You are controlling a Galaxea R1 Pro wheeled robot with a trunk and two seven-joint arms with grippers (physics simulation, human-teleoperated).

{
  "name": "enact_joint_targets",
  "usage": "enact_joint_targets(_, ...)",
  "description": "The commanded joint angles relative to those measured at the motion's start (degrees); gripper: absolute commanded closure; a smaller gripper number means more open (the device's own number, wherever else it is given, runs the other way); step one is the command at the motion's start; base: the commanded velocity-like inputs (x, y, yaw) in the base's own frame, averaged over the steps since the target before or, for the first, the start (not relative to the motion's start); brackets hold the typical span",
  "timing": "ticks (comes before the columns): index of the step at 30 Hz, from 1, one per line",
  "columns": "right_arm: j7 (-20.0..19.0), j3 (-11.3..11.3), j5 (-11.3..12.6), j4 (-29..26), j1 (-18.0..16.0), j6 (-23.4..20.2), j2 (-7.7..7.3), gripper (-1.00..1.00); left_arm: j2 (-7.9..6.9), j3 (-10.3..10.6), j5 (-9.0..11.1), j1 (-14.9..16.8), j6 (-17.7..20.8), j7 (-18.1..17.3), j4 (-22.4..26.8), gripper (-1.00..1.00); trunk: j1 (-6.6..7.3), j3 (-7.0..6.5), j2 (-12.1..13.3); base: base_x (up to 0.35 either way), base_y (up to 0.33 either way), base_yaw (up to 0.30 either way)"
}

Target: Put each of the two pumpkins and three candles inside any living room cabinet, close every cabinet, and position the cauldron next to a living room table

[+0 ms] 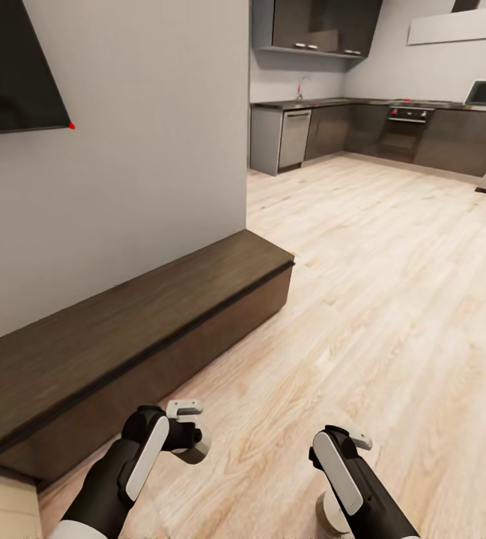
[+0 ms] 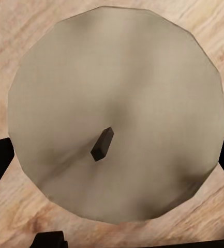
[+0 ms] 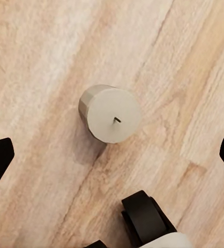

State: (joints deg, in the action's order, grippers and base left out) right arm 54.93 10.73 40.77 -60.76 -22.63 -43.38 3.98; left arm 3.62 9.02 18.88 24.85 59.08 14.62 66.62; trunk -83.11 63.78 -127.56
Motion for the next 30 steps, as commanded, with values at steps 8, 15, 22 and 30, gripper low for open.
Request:
enact_joint_targets(8, 0.5, 0.0, 0.5, -0.1, 0.0, -0.2, -0.02, -1.0, 0.01, 0.1, 0.6, 0.0, 0.2, 0.6, 0.1, 1.0, -1.75, 1.49, -3.2, -0.11, -0.11, 0.0)
enact_joint_targets(15, 0.5, 0.0, 0.5, -0.2, 0.0, -0.2, -0.02, -1.0, 0.16, 0.1, 0.6, 0.0, 0.2, 0.6, 0.2, 1.0, -3.29, 2.74, -6.1, -0.021, -0.025, 0.0)
enact_joint_targets(22, 0.5, -0.1, 0.5, -0.7, -0.1, -0.1, 0.09, -1.0, 0.16, 0.1, 0.6, -0.1, 0.2, 0.6, 2.0, 1.0, -4.83, 4.0, -8.9, 0.0, -0.001, 0.0)
enact_joint_targets(30, -8.9, -0.1, 0.6, 5.1, -7.5, 2.5, -3.43, -1.0, 0.16, 0.0, 0.6, -0.2, 0.2, 0.6, 3.9, 1.0, -6.58, 5.44, -12.1, 0.0, 0.0, 0.0)
